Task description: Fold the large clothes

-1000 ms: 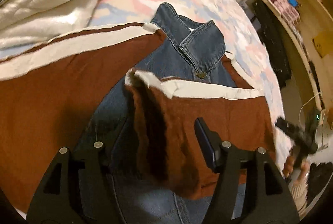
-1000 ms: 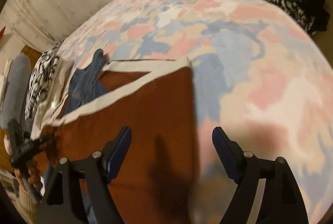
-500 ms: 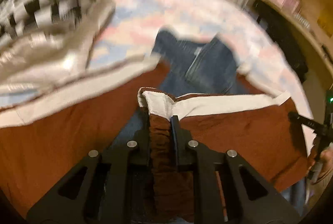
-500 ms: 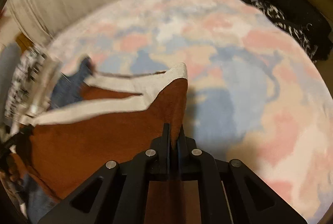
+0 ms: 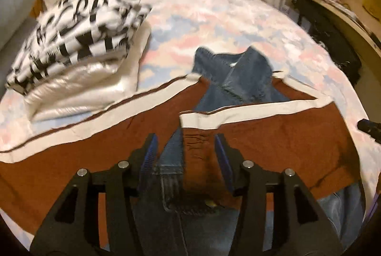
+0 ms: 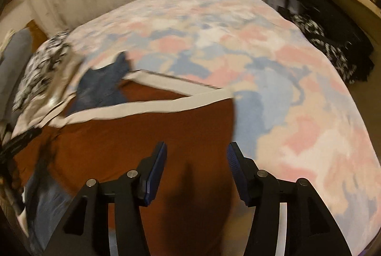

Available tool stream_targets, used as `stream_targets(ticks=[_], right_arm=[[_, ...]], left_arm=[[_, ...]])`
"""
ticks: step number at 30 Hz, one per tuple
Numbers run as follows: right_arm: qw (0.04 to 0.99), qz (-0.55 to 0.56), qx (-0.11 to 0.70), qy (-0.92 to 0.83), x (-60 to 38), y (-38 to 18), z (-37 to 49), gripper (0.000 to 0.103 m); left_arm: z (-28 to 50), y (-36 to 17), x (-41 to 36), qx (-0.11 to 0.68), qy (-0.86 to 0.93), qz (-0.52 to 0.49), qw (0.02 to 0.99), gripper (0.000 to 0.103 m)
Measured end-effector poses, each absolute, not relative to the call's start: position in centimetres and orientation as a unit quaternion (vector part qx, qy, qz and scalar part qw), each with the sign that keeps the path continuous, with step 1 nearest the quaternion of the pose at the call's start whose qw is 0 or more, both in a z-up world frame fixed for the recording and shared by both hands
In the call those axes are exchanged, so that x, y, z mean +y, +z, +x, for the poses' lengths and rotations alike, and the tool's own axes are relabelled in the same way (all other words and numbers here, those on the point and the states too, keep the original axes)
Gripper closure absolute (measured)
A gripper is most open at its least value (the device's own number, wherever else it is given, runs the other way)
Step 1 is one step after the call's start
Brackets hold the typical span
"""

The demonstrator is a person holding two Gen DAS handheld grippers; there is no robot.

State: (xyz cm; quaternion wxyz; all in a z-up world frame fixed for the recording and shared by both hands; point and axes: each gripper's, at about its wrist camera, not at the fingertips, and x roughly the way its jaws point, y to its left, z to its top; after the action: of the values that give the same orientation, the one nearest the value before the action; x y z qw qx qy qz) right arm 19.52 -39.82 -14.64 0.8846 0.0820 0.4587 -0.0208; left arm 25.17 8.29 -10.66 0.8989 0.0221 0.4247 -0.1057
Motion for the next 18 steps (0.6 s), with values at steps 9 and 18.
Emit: stream_targets(ticks=[9,18], right_arm=[[0.864,0.064,0.491,0.090,-27.0,-17.7,17.7,0.050],[0.858,0.059,0.506,-0.067,-34.6,-21.5,14.4,0.054]], left_arm=[[23.6,-14.7,3.2,0.482,-0.106,-0.008,0.870,0.077],[23.0,-17.1,4.7,0.506,-0.072,-0.029,0.859,0.084]])
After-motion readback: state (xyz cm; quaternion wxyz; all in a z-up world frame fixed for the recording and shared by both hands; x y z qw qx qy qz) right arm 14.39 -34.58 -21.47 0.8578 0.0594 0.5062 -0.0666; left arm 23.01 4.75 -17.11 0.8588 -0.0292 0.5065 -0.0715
